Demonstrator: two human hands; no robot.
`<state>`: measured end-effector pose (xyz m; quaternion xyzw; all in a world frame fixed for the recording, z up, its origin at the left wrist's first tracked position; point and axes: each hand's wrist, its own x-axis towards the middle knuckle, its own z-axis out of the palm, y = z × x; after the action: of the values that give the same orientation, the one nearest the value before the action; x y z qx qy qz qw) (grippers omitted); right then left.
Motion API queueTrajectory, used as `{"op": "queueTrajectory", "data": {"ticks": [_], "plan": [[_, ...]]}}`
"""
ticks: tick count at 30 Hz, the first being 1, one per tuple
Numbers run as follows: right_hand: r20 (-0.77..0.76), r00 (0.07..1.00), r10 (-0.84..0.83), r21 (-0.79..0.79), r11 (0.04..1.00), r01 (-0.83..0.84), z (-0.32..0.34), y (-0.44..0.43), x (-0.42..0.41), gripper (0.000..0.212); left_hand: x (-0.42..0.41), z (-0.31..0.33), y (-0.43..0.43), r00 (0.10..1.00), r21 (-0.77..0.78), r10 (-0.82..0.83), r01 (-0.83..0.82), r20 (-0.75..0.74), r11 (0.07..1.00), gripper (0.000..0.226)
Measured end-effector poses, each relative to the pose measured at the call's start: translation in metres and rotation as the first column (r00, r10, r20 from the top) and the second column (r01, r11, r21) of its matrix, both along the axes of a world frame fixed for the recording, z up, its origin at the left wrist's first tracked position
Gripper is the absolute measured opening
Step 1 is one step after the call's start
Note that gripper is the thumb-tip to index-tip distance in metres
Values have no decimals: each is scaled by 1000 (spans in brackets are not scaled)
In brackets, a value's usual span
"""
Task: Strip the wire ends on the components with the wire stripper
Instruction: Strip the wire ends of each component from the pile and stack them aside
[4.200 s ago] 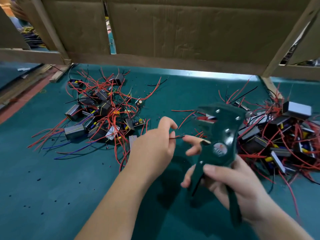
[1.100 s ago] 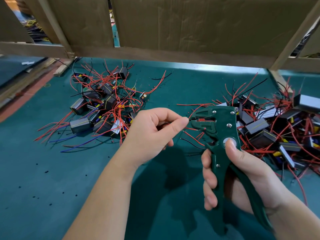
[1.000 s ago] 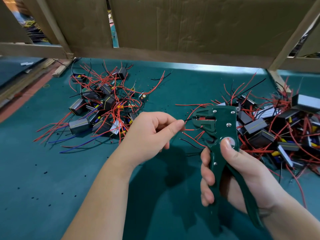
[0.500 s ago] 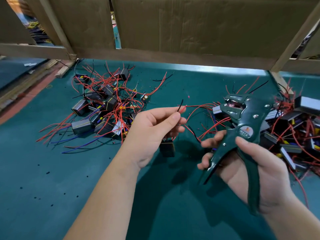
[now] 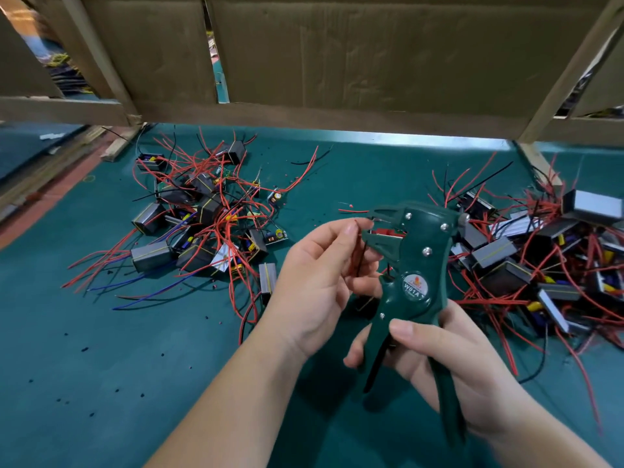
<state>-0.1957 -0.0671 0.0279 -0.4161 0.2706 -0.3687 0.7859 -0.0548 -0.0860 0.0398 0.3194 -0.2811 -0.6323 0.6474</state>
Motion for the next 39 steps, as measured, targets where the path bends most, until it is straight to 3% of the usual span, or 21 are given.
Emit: {"op": "queueTrajectory", "data": {"ticks": [5, 9, 17, 20, 23, 25, 30, 33, 36, 39], "plan": [[-2, 999, 42, 30, 999, -42, 4, -6, -2, 68, 3, -4, -2, 979, -3, 117, -119, 169, 993, 10], [42, 992, 117, 72, 990, -120, 4, -3, -1, 65, 16, -5, -4, 768, -221, 364, -289, 527, 931, 9], [238, 913, 332, 43, 935, -351, 9, -2, -1, 37, 10, 3, 1, 842, -80, 408, -407, 352, 910, 11], [270, 910, 316, 43, 940, -339, 5, 3, 3, 34, 12, 1, 0, 797, -46, 457, -480, 394, 876, 15], [286, 917, 276, 57, 951, -304, 3, 5, 5, 35, 14, -1, 0, 695, -162, 554, -548, 458, 821, 11], [328, 915, 235, 91, 956, -279, 6, 2, 5, 44, 14, 0, 2, 659, -266, 585, -526, 472, 808, 10], [333, 943, -4, 230, 970, -77, 14, -4, 0, 67, 23, 0, -1, 864, -255, 357, -278, 356, 926, 17], [315, 945, -87, 265, 964, 1, 16, -9, -3, 70, 30, -1, -1, 886, -313, 227, -100, 403, 945, 31], [278, 955, -106, 239, 970, 38, 16, -12, -4, 67, 30, -2, 2, 818, -374, 231, -20, 527, 927, 35], [246, 967, -68, 195, 981, 20, 13, -11, -3, 56, 23, -7, 3, 627, -408, 351, -58, 695, 911, 56]]}}
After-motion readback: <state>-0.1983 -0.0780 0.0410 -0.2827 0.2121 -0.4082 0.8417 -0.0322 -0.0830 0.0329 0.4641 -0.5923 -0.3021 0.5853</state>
